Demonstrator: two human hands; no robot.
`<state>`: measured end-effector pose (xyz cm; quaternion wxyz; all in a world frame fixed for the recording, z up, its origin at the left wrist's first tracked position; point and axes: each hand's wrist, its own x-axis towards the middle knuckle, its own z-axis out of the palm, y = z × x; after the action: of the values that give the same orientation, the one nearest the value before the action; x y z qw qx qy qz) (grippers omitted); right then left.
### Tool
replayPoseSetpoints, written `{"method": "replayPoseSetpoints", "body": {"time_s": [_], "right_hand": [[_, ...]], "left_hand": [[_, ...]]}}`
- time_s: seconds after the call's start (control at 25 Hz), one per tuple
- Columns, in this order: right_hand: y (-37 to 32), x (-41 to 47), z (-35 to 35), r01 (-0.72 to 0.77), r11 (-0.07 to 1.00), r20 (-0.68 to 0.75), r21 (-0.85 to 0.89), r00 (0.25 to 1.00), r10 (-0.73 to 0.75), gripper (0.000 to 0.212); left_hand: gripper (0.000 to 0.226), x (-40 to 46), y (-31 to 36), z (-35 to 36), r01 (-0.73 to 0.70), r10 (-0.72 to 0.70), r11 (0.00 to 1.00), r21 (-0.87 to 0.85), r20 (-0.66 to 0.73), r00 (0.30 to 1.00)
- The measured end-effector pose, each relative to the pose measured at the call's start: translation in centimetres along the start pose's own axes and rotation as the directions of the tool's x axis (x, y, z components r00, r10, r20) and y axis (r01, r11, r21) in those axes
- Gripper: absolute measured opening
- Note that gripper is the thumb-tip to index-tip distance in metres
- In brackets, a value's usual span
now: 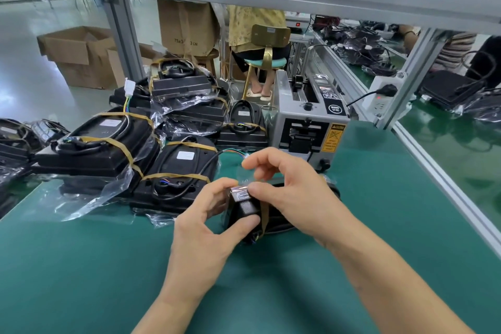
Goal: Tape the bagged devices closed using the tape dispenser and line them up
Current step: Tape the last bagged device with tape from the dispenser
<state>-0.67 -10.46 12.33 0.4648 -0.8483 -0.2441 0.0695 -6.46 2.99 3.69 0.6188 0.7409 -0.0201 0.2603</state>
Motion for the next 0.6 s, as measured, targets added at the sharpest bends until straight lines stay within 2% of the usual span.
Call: {"method": "replayPoseSetpoints", "body": {"time_s": [0.28,0.48,0.6], "right_hand": [[0.09,-0.34,0.37,0.01,0.998,-0.007,-0.063,1.0,-0.01,0.025],[0.34,-0.16,0.31,-0.01,1.0,0.024,0.003,1.0,0.01,0.028],[0.76,-0.22,0.14,0.038,0.999,0.018,0.018,0.999,-0.039,0.031]], "left_hand": [[0.048,-0.2,-0.07,-0.13,-0.015,0.014,0.999,0.029,0.008,1.0],[0.05,-0.2,0.11,-0.14,0.028,-0.027,0.999,0.031,-0.003,1.0],[0.051,-0.27,0.15,-0.06,0.04,-0.04,0.999,0.031,0.003,0.999]]}}
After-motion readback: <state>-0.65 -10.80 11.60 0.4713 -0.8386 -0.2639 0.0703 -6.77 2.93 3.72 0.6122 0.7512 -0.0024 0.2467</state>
